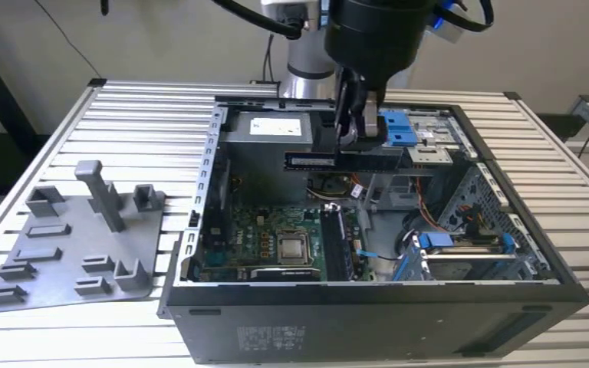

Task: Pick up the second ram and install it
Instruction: 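Pick up the second ram and move it above second insertion slot, then insert the second ram into the second slot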

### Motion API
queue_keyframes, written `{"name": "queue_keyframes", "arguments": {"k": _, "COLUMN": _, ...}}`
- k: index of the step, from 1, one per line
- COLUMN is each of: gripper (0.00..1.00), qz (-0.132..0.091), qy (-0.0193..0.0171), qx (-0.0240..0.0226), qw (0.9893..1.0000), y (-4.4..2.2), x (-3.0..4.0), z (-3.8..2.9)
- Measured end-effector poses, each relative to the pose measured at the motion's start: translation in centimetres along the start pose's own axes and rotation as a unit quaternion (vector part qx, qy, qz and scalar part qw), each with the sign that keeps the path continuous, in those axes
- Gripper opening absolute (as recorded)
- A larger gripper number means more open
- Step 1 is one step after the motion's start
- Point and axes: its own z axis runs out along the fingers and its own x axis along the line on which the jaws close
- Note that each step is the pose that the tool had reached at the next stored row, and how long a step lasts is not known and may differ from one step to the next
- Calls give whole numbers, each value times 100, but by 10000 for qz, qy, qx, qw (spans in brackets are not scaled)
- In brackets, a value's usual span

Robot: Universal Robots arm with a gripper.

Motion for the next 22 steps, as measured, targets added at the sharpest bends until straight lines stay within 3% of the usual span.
{"name": "queue_keyframes", "arguments": {"k": 8, "gripper": 14, "qz": 22, "qy": 0, "qx": 1, "qw": 10000, "y": -293, "x": -8, "z": 3}}
{"name": "queue_keyframes", "arguments": {"k": 22, "gripper": 14, "qz": 43, "qy": 1, "qx": 3, "qw": 10000, "y": -315, "x": -18, "z": 5}}
